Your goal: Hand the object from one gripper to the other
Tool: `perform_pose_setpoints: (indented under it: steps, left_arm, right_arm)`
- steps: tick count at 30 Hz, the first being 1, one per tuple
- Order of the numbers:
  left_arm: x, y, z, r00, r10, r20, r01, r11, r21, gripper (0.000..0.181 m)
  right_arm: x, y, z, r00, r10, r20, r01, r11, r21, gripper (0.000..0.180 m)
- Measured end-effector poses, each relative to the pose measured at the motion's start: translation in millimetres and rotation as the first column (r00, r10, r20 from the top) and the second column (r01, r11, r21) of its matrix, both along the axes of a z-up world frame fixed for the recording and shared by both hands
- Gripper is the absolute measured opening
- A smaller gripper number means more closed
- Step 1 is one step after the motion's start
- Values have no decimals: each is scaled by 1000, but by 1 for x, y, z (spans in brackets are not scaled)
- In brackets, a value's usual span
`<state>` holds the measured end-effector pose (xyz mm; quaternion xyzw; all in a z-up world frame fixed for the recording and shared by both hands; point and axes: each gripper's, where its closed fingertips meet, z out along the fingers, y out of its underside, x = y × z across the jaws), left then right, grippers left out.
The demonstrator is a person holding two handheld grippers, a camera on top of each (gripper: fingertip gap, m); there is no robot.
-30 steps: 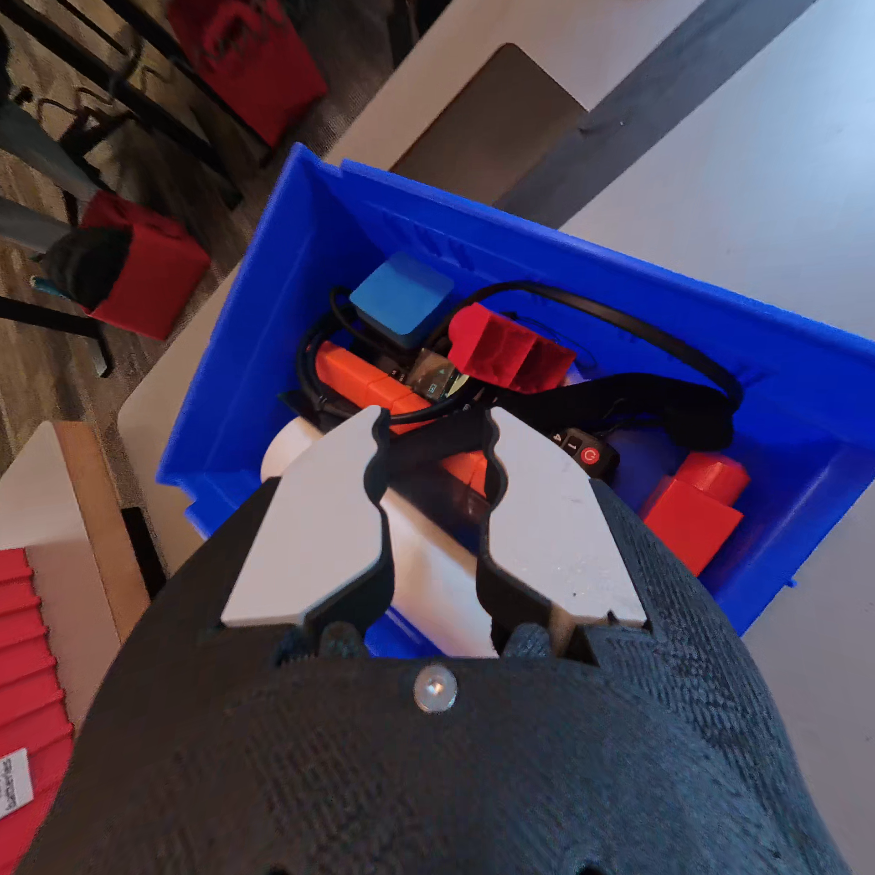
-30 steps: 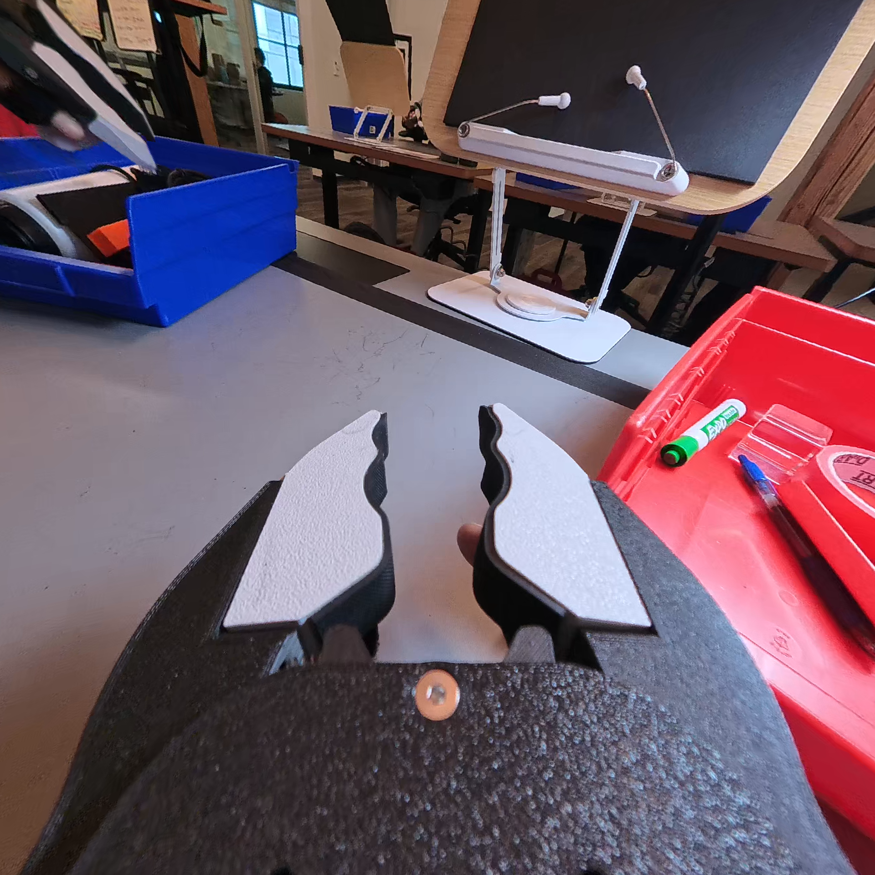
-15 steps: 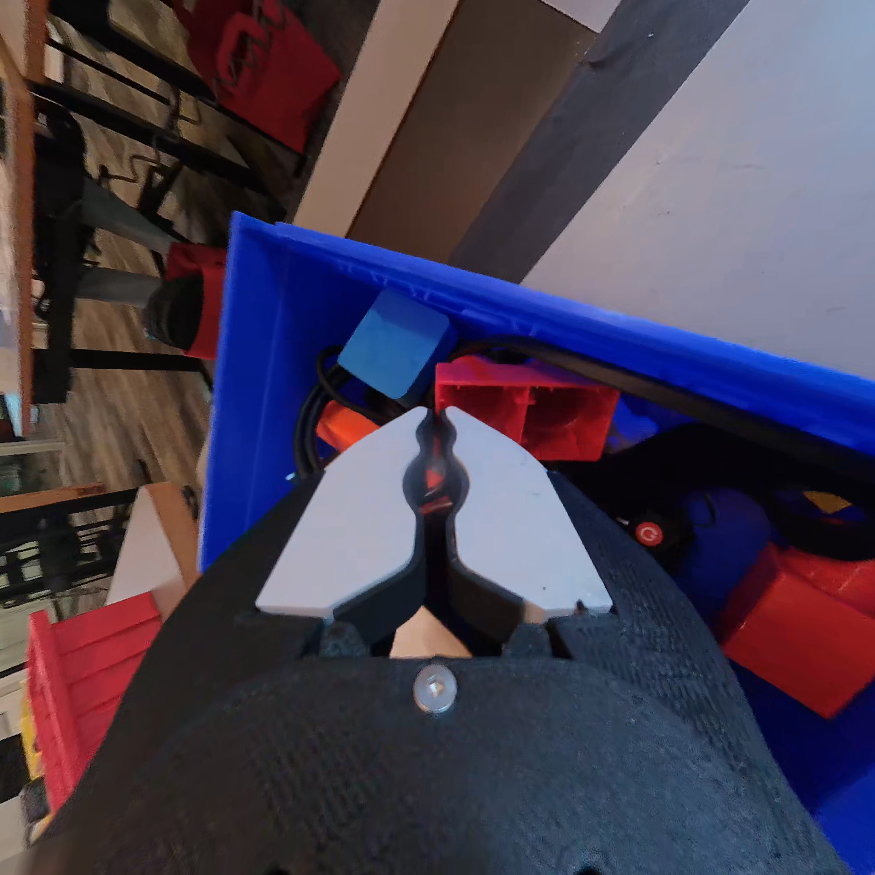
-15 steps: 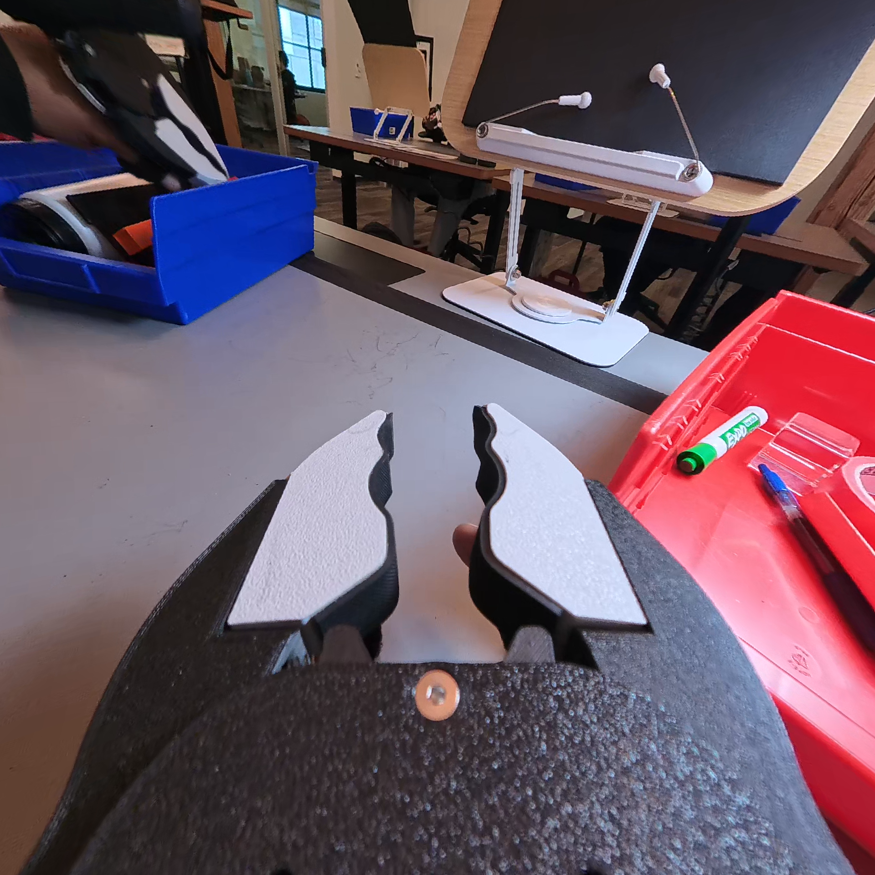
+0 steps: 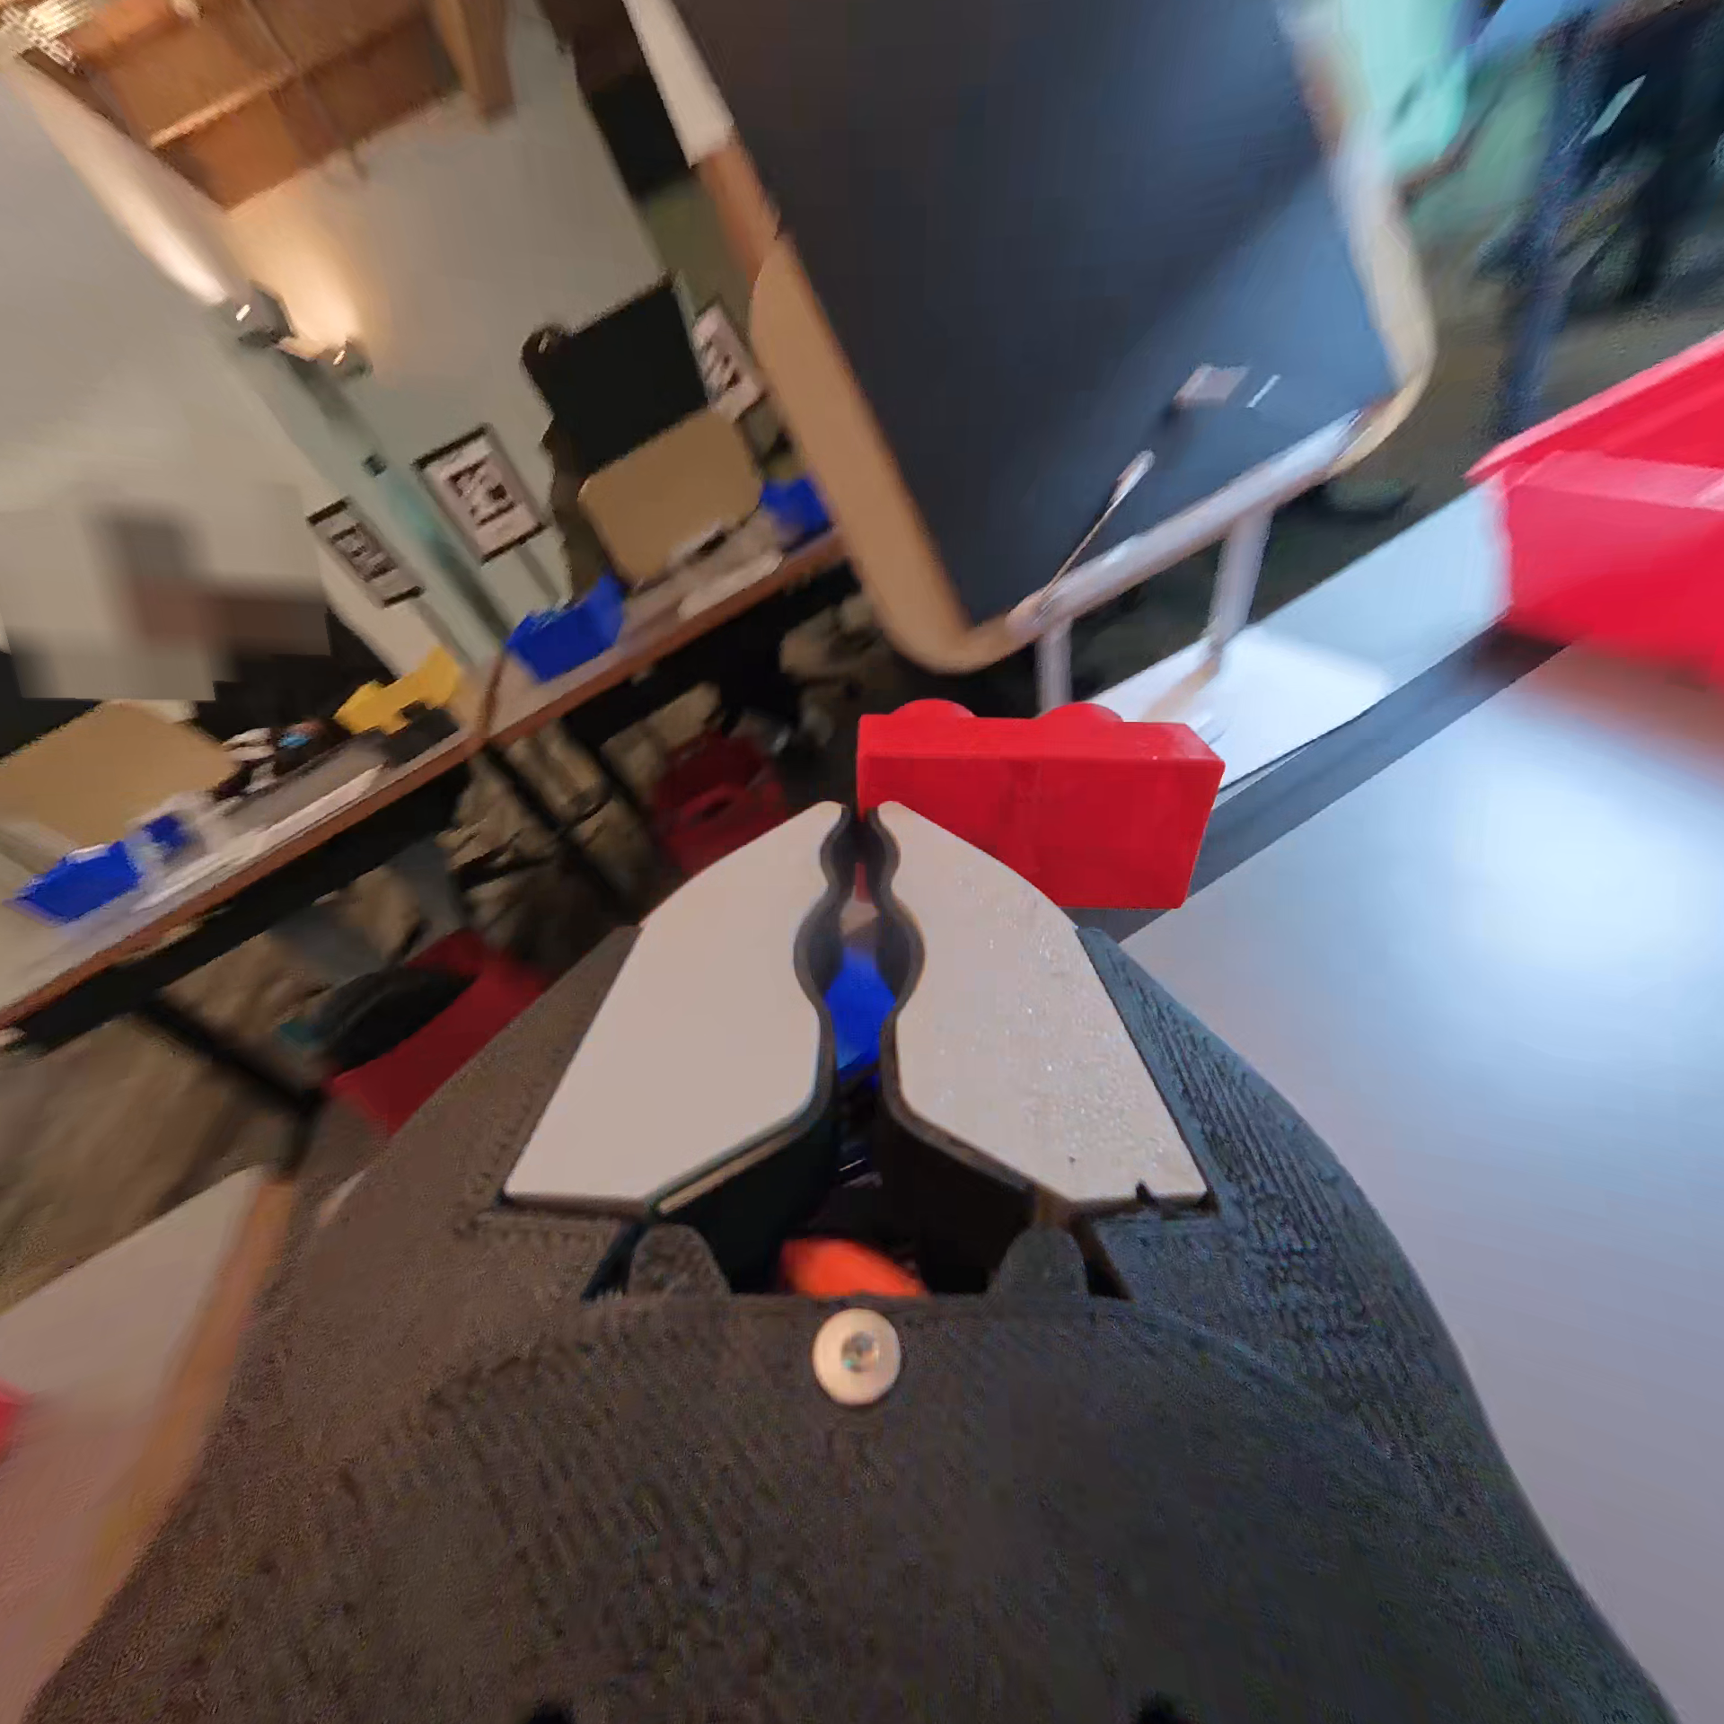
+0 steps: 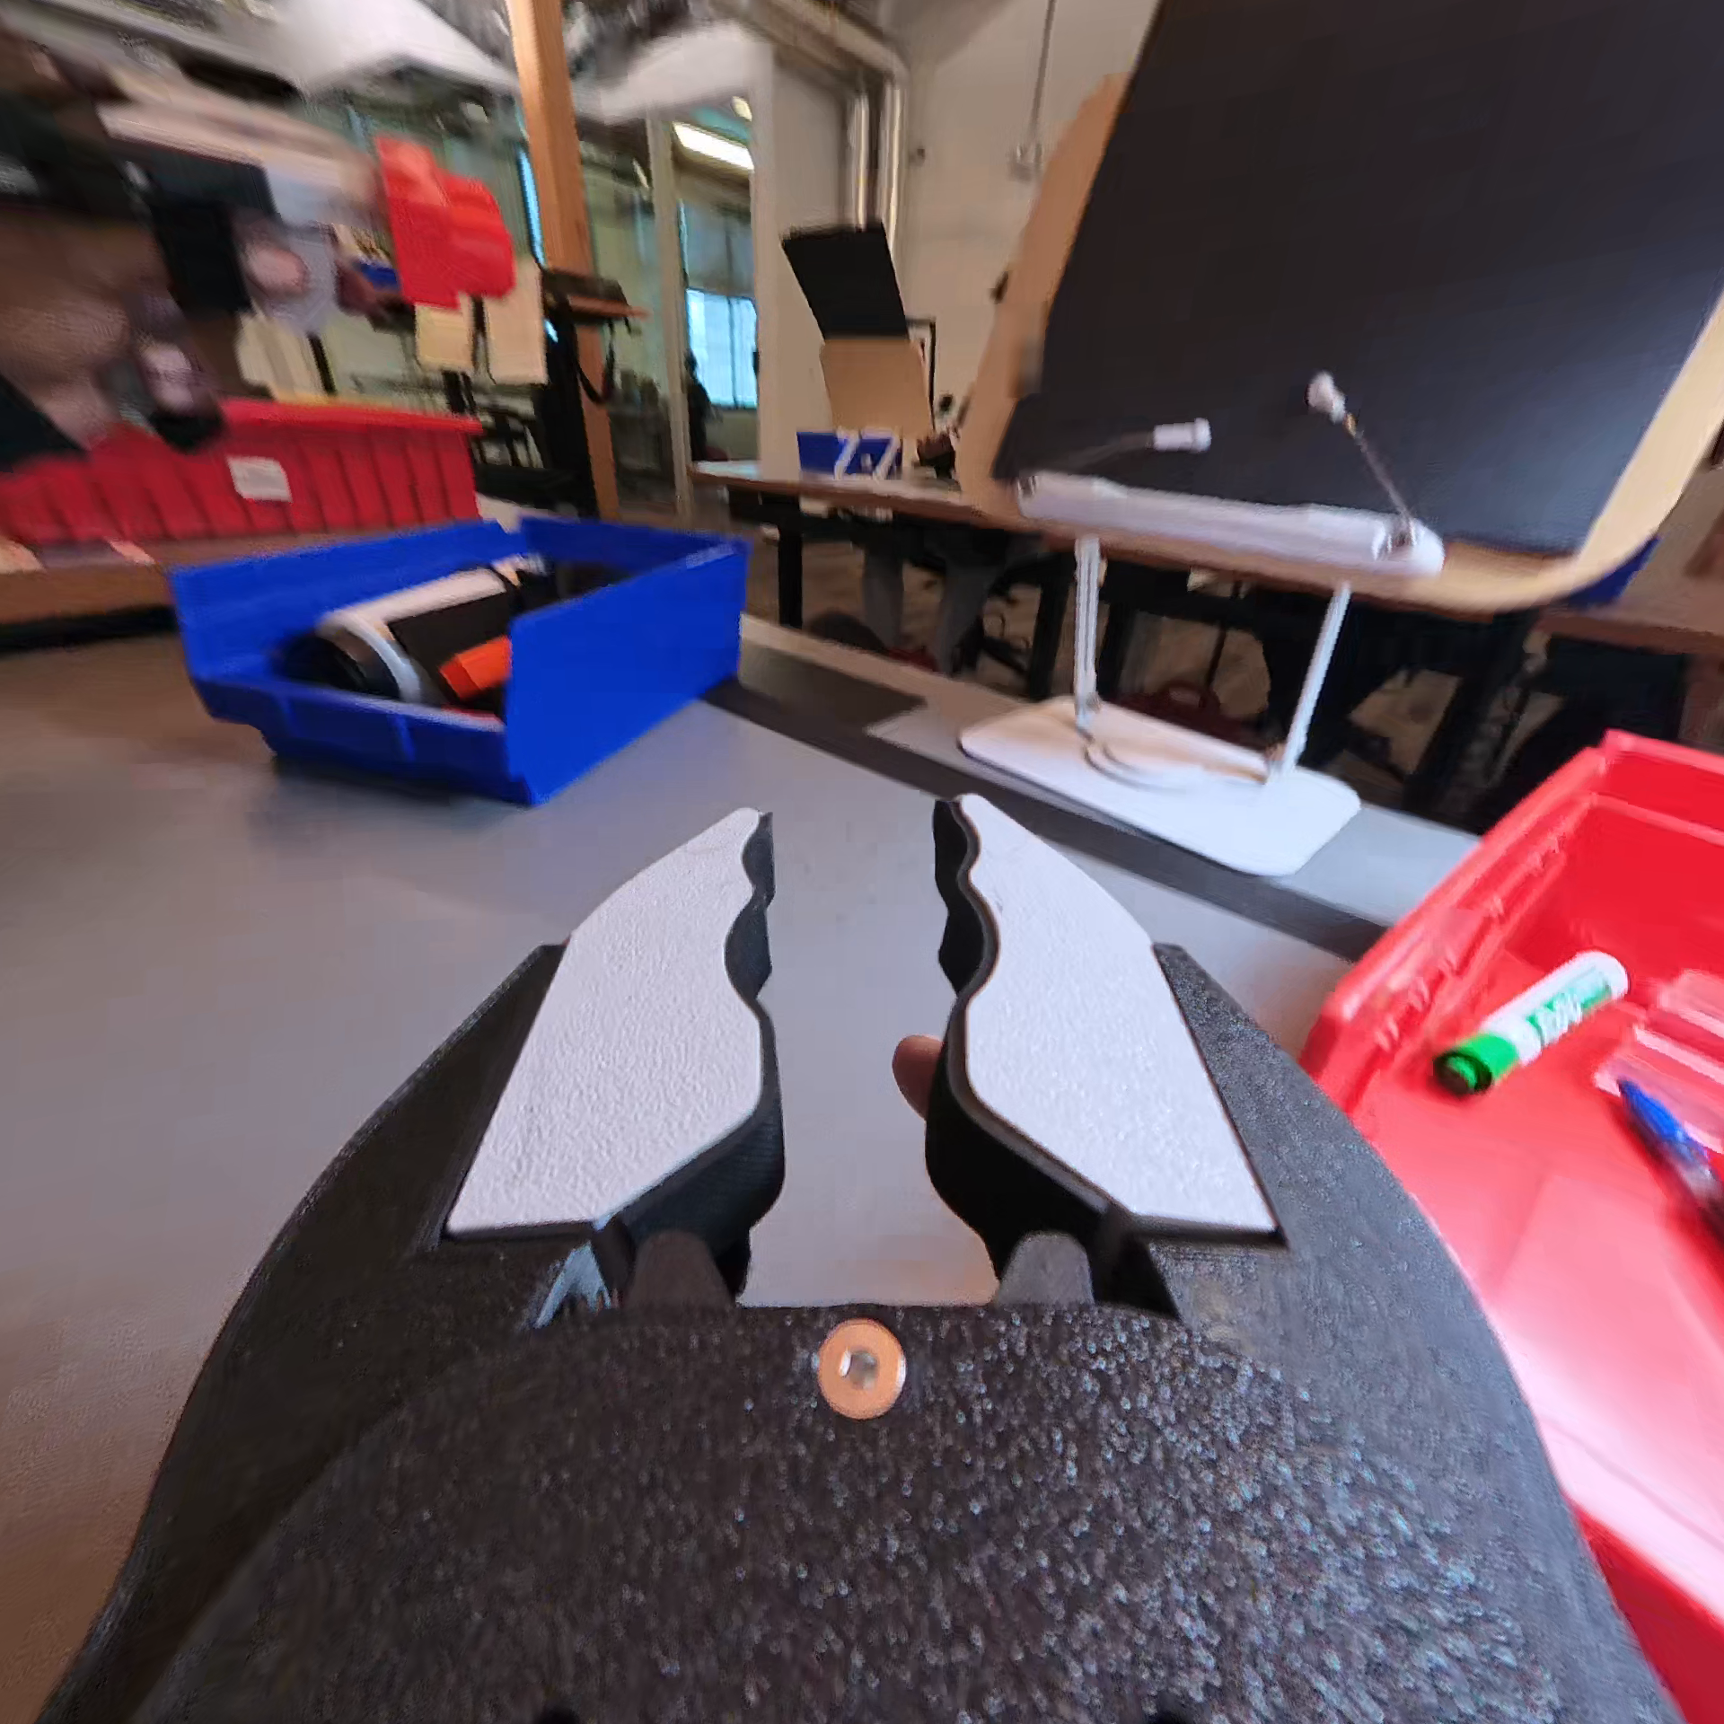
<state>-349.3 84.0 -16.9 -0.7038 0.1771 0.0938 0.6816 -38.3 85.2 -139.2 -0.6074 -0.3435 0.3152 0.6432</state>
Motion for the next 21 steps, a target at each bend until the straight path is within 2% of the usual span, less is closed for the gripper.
perform_pose_setpoints:
  steps: [3,6,8,11,14,16,18,21]
  left_arm:
    - [58,-23,0,966,-173,194,153,982,110,1]
    - [102,-27,-6,880,-295,371,243,953,183,1]
    - [126,-27,-12,832,-365,418,288,928,238,1]
    - [147,-28,-31,841,-399,365,293,903,313,1]
    - [170,-26,-61,855,-420,303,341,897,282,1]
    - [182,-27,-66,866,-430,256,360,890,279,1]
    - [196,-31,-64,864,-456,214,392,875,285,1]
    - [202,-35,-63,920,-387,68,348,883,314,2]
  right_arm:
    - [-14,-18,39,996,76,-36,-73,994,75,34]
    - [-42,-33,61,977,209,-38,-210,978,-16,48]
    - [-61,-41,68,951,304,-62,-309,945,-112,57]
    - [-77,-54,61,869,451,-202,-494,810,-315,69]
    - [-84,-60,38,809,493,-319,-587,673,-449,76]
    - [-89,-67,30,778,509,-369,-628,599,-497,78]
    - [-90,-68,31,759,491,-428,-652,568,-503,67]
    - [-86,-76,37,694,519,-500,-720,484,-497,50]
